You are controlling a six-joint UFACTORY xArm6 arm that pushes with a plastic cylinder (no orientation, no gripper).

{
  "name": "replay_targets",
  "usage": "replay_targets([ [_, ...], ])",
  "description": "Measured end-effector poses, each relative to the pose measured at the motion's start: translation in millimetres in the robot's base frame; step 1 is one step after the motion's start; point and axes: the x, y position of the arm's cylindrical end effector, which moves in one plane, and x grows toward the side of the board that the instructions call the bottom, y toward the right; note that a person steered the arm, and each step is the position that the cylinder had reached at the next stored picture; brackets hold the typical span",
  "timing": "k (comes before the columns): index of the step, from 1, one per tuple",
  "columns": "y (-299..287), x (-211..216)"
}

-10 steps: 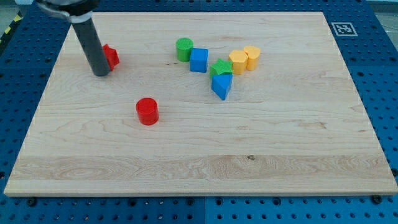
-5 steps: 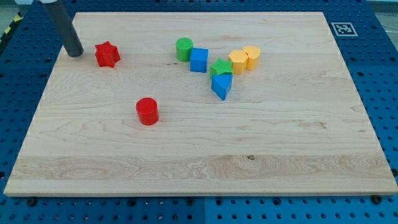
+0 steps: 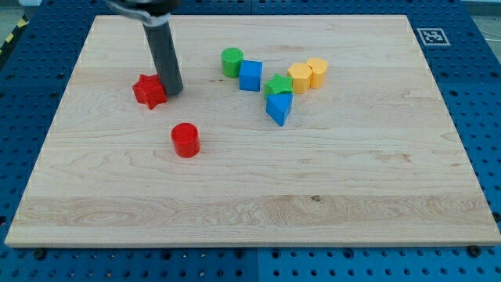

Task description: Push the red star to the top of the red circle

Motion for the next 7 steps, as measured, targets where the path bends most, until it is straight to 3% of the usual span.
replay_targets([
  [3,-60,-68],
  [4,-60,-68],
  [5,-80,-63],
  [7,-81,5],
])
